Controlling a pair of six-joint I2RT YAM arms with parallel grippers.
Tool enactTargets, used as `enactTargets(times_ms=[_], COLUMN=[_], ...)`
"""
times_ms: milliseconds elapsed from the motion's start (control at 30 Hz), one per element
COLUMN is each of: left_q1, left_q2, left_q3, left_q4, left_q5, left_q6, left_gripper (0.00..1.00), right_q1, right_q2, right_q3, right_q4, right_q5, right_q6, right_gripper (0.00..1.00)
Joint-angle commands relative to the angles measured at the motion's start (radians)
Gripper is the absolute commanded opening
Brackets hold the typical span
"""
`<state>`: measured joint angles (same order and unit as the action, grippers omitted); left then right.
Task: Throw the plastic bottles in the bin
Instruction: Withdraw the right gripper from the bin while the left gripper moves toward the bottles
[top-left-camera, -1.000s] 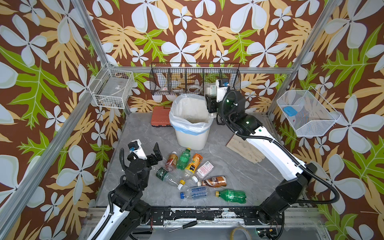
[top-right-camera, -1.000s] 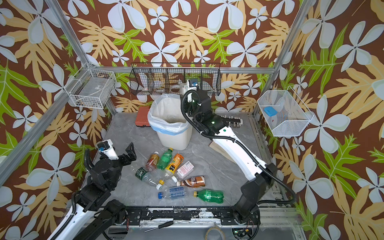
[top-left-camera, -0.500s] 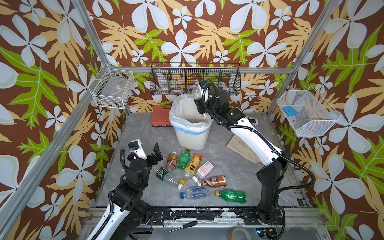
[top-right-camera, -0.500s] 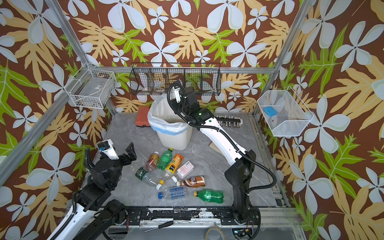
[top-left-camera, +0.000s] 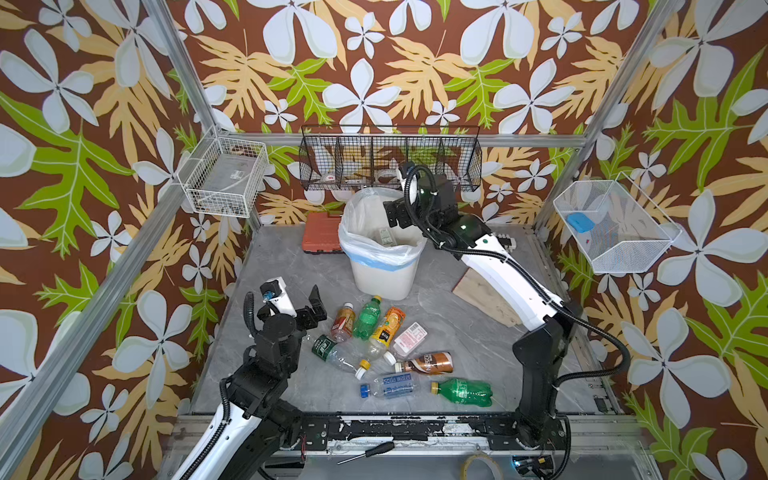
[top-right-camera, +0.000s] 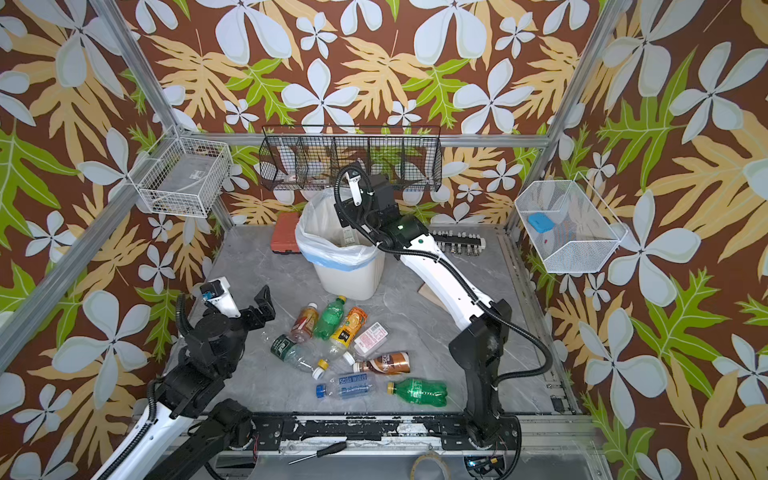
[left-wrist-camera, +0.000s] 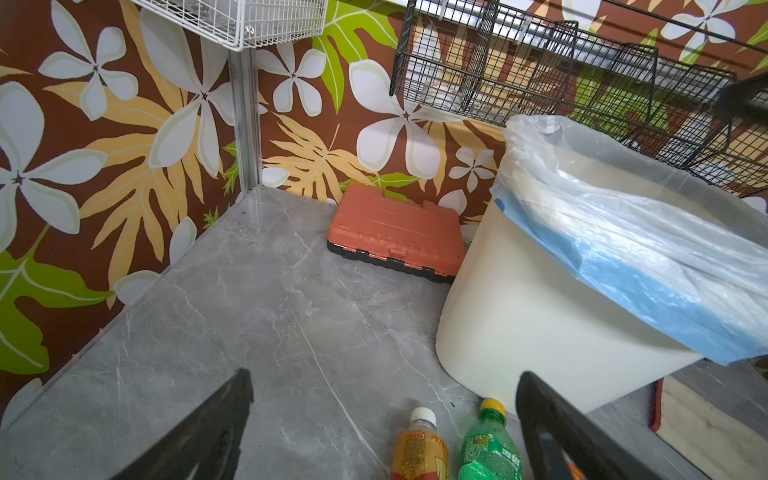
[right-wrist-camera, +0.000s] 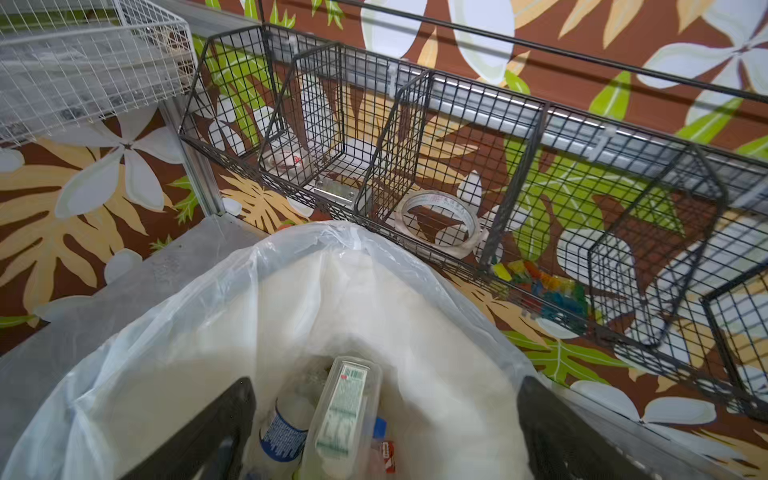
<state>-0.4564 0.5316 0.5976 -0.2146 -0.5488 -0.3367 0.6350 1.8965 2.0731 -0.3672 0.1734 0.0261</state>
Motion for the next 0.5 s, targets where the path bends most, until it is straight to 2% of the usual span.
enactTargets(times_ms=[0,100,200,333,467], left_q1=[0.001,0.002,0.003,0.004,0.004], left_q2=[0.020,0.046,0.071,0.115,0.163], left_q3=[0.015,0.022,0.023,0.032,0.057], left_q4=[-0.003,-0.009,-0.016,-0.017,-0.081], left_q5=[0.004,0.010,-0.002,0.023,0.004], left_q6=[-0.001,-0.002,-0.006,-0.008,-0.076], left_gripper=[1.00,1.00,1.00,1.00,1.00], right_q1=[0.003,0.003,-0.001,-0.001,-0.016], right_q2=[-0.157,-0.394,-0.580,-0.715,-0.761], right_q3=[-0.208,-0.581,-0.866,-1.066,-1.123], right_q4=[0.142,0.328,0.415,0.407,0.385], right_q5=[0.042,0.063,0.103,0.159,0.171], right_q6=[0.058,0.140,0.242,0.329,0.353], right_gripper=[0.98,1.00,1.00,1.00,1.00])
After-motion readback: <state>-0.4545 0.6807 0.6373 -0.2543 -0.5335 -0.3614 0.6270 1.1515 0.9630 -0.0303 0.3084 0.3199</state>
